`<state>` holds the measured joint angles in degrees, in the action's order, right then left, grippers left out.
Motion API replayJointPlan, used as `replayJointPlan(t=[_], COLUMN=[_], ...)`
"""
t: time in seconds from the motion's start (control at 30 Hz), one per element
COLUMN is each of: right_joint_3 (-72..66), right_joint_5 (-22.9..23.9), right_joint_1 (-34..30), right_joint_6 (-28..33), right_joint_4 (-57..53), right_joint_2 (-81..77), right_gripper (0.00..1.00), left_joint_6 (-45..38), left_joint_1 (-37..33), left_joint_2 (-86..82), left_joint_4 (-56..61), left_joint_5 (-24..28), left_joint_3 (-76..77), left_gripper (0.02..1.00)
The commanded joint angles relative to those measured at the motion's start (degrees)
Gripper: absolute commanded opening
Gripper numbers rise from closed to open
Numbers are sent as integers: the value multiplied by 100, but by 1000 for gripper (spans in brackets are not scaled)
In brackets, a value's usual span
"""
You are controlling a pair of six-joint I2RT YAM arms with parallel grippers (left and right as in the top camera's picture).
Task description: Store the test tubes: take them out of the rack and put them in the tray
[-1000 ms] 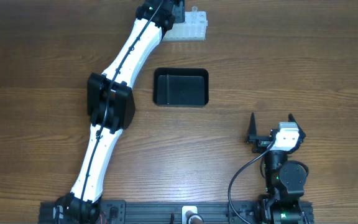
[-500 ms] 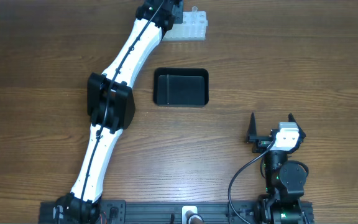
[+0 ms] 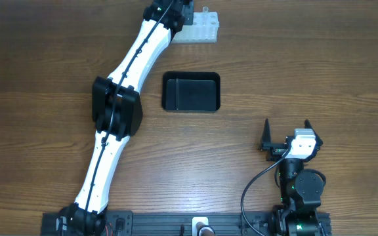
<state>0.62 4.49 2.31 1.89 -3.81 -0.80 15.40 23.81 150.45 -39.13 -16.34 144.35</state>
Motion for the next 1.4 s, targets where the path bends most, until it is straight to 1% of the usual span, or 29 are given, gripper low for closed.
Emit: replayJointPlan(t=[0.03,0.13,0.43,0.87,1.4], right_joint_3=[-31,-31,-31,-31,-31], right_joint_5=[-33,-31,-31,-33,-33], right_joint_1=[35,35,35,35,35], right_joint_6=[-13,-13,-13,-13,-13], right_joint_4=[-24,-24,-24,-24,-24], right_joint_2=[52,52,52,52,52], right_gripper=[991,991,991,993,993], left_joint_6=[-20,-20,-20,-22,-20], left_joint_1=[-35,-35,-31,33,46], left_joint_2=[79,79,74,39,-817], left_joint_4=[35,35,28,-444,-444], left_joint_5=[24,26,26,20,22], left_joint_3=[118,118,120,579,579], left_gripper=[126,110,104,80,53])
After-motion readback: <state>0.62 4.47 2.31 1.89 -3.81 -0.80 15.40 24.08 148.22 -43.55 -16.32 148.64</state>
